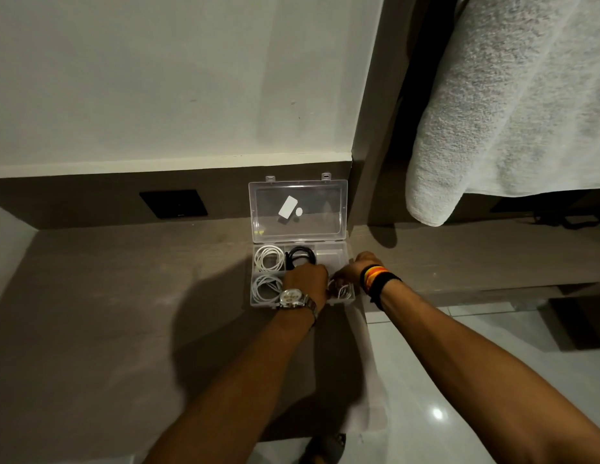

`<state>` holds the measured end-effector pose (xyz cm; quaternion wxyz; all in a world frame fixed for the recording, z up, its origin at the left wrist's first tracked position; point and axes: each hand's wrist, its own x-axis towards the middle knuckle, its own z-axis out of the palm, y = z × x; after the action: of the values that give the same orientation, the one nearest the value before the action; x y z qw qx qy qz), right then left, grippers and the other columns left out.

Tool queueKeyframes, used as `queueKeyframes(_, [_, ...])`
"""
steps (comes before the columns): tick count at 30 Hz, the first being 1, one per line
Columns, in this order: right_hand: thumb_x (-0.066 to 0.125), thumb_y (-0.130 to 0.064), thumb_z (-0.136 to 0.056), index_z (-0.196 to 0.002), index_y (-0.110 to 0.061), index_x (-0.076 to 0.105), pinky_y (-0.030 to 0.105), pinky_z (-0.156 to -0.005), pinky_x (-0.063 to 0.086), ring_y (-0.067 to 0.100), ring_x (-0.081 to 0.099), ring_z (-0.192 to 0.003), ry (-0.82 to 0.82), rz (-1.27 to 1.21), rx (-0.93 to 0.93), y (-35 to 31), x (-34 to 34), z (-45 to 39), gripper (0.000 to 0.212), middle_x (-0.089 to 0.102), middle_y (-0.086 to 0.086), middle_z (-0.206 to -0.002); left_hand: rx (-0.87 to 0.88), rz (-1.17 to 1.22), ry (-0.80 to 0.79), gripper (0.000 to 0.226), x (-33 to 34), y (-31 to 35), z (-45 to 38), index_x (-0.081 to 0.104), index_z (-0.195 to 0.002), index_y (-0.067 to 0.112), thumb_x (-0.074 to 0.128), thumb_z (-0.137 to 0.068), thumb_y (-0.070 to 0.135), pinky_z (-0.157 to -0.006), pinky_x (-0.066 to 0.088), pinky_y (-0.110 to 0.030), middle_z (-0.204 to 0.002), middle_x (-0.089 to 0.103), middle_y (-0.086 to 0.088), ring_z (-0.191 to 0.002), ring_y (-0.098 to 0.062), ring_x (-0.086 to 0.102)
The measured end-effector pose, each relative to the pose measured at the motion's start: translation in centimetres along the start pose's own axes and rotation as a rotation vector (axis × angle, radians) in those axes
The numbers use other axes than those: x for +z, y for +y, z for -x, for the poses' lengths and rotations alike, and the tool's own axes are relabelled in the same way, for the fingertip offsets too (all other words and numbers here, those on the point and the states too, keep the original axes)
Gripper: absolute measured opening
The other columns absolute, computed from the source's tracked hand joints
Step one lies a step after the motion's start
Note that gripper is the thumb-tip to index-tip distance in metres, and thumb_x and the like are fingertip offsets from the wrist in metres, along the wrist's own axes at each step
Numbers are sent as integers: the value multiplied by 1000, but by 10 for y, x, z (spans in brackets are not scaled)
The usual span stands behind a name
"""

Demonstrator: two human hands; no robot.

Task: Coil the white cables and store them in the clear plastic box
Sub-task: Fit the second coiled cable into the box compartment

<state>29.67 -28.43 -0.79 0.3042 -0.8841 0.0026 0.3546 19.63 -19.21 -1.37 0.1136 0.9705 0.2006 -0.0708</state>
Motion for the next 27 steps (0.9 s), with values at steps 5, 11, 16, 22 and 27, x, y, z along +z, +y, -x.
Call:
queueKeyframes(5, [88,-25,-71,-96,-16,58,35,-70,52,22,61,-79,54,-33,-2,6,6,3,40,63,4,-89,-48,69,-13,16,4,-3,-1,72,-85,17,64,-89,30,-72,57,-37,-87,72,-6,-82,-28,70])
queueKeyframes(11, [86,-33,-73,-98,-16,63,35,-73,56,25,67,-87,47,147,-73,1,-2,2,39,66,4,-91,-22,62,-8,17,5,-4,-2,70,-90,16,62,-90,31,-73,57,-37,-94,71,-7,-87,-27,69])
queueKeyframes(16, [81,-34,-82,-101,-18,73,35,-81,59,22,70,-87,133,673,-334,0,-6,12,26,73,4,-94,-34,33,-19,23,2,-2,-1,71,-93,16,69,-85,37,-74,56,-37,-95,72,-7,-88,-27,70])
queueKeyframes(22, [72,-30,-90,-114,-15,69,36,-87,53,29,67,-101,108,874,-515,1,-20,20,29,68,9,-114,-32,4,-17,21,3,-1,-2,73,-92,15,71,-84,34,-76,58,-39,-97,73,-8,-90,-29,70])
queueKeyframes(27, [75,-28,-88,-119,-15,67,36,-89,54,29,67,-104,50,994,-602,1,-24,20,34,68,9,-118,-36,-16,-17,21,4,-1,-2,73,-93,15,72,-84,34,-74,58,-37,-95,73,-7,-88,-27,70])
